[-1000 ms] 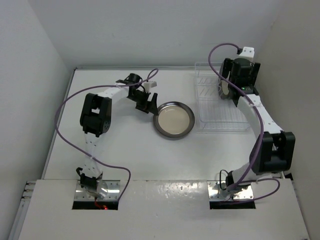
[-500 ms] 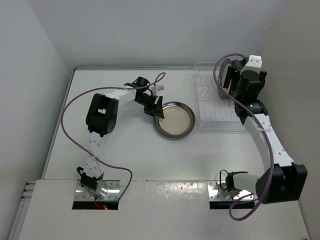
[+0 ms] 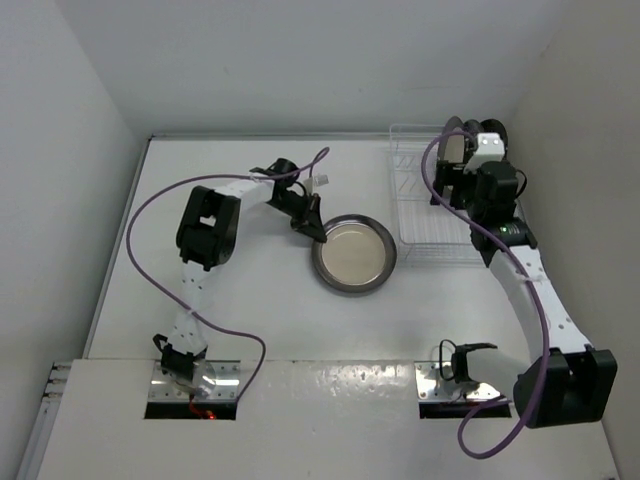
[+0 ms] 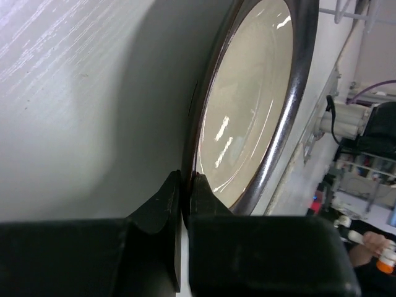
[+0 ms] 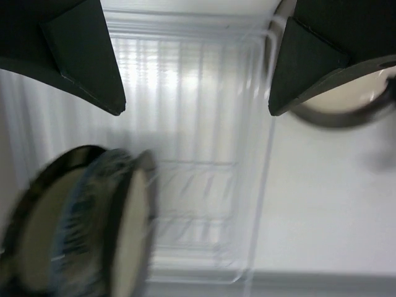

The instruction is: Load the plates into the dish rack

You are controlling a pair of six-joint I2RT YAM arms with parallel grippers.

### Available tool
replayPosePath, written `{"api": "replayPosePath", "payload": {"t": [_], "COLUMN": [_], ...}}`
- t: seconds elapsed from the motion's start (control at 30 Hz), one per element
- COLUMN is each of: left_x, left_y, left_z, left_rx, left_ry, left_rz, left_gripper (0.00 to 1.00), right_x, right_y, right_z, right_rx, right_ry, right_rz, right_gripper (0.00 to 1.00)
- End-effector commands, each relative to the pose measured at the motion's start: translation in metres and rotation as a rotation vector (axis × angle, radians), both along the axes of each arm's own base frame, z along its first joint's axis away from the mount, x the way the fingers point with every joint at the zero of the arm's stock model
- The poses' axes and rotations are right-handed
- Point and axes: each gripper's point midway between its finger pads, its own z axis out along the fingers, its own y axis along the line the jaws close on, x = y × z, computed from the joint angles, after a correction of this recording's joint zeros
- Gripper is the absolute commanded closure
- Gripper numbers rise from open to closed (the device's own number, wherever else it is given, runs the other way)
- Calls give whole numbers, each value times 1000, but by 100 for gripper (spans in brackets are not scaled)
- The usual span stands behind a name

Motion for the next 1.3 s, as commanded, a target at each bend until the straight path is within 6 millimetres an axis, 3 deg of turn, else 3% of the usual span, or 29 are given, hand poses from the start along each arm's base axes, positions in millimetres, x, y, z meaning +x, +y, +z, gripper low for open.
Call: {"api": "replayPosePath", "payload": {"t": [0.0, 0.03, 0.07, 0.1, 0.23, 0.33, 0.43, 0.57, 0.7, 0.8, 0.87, 0.9, 1.07, 1.1, 1.2, 1.27], "left_x": [45, 47, 51, 53, 47, 34, 22, 4, -11, -18, -21, -21, -32, -32, -27, -19], "left_y": [15, 15, 16, 16, 17, 18, 16, 14, 12, 10, 10, 10, 5, 5, 6, 7], "left_z": [72, 88, 114, 126, 178, 207, 227, 247, 262, 264, 267, 267, 271, 271, 266, 253], "left_rx": [13, 5, 0, -4, -102, -164, -220, -285, -351, -391, -409, -409, -465, -465, -427, -369], "left_ry": [-416, -487, -562, -597, -651, -663, -676, -656, -636, -606, -602, -602, -566, -566, -577, -565], "left_rz": [-43, -70, -76, -85, -121, -137, -159, -180, -206, -220, -229, -229, -259, -259, -241, -208], "left_gripper": [100, 100, 100, 100, 100, 100, 100, 100, 100, 100, 100, 100, 100, 100, 100, 100], "right_x": [-16, -26, -29, -33, -35, -33, -41, -36, -29, -25, -23, -22, -20, -21, -22, -24], "right_y": [58, 84, 91, 101, 116, 130, 150, 153, 156, 160, 163, 167, 186, 189, 192, 193], "right_z": [-18, -21, -26, -29, -44, -41, -48, -57, -53, -56, -63, -57, -52, -50, -43, -35], "right_rx": [115, 175, 197, 237, 363, 454, 536, 525, 538, 556, 573, 594, 672, 680, 695, 695], "right_ry": [62, 77, 94, 103, 151, 138, 121, 120, 92, 106, 125, 108, 108, 108, 81, 49], "right_rz": [310, 455, 491, 539, 567, 622, 708, 702, 709, 697, 692, 705, 735, 743, 736, 749], "right_gripper": [1, 1, 2, 2, 2, 5, 6, 7, 7, 11, 22, 35, 56, 73, 100, 100]}}
